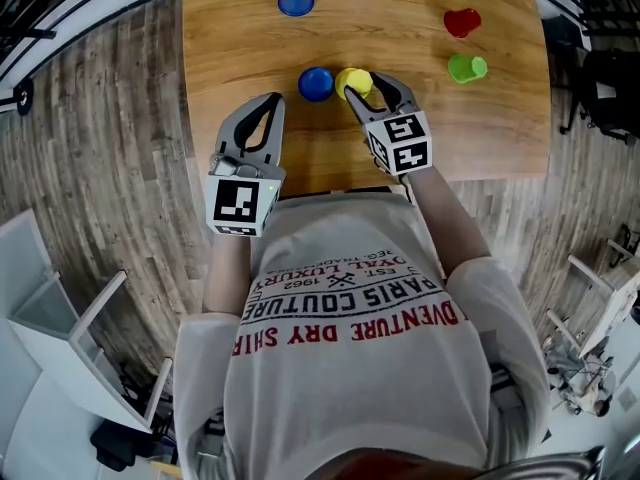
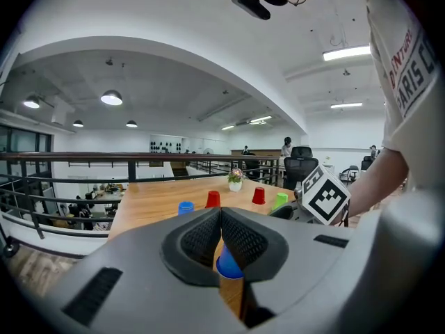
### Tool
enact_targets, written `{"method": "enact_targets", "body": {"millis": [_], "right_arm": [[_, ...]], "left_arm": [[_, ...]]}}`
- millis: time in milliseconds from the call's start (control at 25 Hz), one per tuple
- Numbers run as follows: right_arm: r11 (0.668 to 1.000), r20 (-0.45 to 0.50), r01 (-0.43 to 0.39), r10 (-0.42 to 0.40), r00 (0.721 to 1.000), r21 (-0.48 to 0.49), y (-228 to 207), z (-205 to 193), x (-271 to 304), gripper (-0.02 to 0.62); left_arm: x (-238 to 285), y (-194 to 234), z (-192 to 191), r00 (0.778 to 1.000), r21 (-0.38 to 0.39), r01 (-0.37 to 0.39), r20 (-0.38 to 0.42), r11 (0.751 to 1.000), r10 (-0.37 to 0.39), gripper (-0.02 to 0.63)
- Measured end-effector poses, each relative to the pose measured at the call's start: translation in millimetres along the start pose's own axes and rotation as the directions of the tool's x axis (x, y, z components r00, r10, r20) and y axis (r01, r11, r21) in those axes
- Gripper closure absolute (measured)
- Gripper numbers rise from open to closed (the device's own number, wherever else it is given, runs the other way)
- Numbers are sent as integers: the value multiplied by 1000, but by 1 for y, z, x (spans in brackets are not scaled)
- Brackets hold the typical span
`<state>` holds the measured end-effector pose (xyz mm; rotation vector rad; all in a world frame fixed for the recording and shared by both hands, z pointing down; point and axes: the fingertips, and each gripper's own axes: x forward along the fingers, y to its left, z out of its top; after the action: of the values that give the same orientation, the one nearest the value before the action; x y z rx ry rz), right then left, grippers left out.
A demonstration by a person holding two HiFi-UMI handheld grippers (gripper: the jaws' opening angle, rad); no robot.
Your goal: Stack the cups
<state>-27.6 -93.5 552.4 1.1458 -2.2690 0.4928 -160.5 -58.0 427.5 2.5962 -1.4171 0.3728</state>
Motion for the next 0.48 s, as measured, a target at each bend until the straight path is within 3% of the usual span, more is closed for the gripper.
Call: {"method": "enact_targets", "body": {"millis": [240, 480], "right_arm": [[1000, -30, -19, 19, 999, 6, 6, -6, 4, 364], [999, 14, 6, -7, 1000, 32, 3, 4, -8, 302]], "left_arm": [[-6, 5, -3, 1000, 2, 4, 0, 1000, -4, 589], [-4, 5, -1, 1000, -5, 25, 4, 1000, -25, 589]]}}
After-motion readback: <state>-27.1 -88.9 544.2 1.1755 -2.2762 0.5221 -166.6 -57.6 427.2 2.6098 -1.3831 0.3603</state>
